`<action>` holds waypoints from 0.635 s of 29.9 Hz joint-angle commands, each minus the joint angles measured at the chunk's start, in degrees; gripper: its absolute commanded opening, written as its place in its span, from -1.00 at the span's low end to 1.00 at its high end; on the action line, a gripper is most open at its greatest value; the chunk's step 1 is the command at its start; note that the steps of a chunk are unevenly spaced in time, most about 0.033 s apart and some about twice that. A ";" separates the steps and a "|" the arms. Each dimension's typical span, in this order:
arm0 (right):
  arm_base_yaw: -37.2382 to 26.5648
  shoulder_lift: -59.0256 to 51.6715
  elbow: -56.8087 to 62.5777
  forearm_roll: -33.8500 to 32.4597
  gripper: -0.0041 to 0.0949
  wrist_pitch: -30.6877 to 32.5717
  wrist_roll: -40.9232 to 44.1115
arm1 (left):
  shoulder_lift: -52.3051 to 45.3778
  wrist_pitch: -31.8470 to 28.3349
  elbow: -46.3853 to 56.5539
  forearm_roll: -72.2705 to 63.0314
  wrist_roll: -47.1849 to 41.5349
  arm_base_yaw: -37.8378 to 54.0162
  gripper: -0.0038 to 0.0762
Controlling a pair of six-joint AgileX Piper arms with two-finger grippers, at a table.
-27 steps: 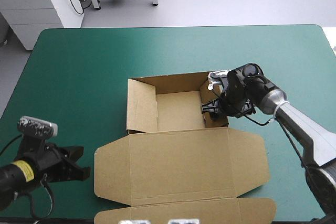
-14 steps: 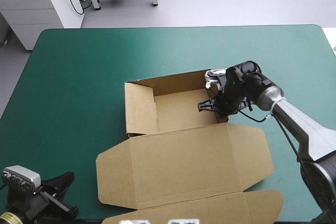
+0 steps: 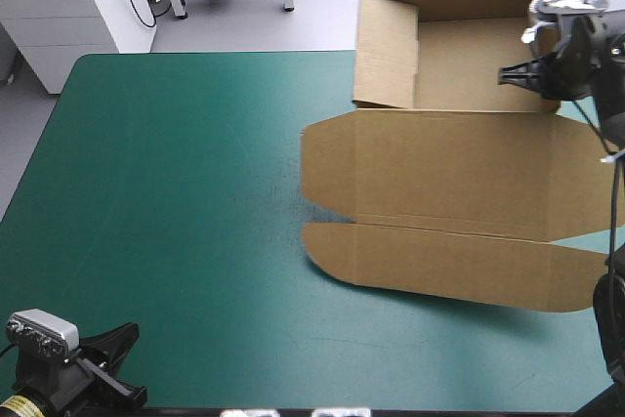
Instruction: Fold the box
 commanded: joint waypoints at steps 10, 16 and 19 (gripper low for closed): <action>-20.46 7.58 -2.04 5.40 -0.89 -4.29 -2.86 | 0.98 -3.39 -1.27 -0.53 0.03 -0.29 -0.92; -23.22 13.87 -2.04 9.85 -0.32 -3.56 -6.50 | 0.98 -3.39 -1.27 -0.53 0.03 -0.29 -0.92; -23.22 16.24 -2.04 9.35 0.11 -3.56 -6.50 | 0.98 -3.39 -1.27 -0.53 0.03 -0.29 -0.92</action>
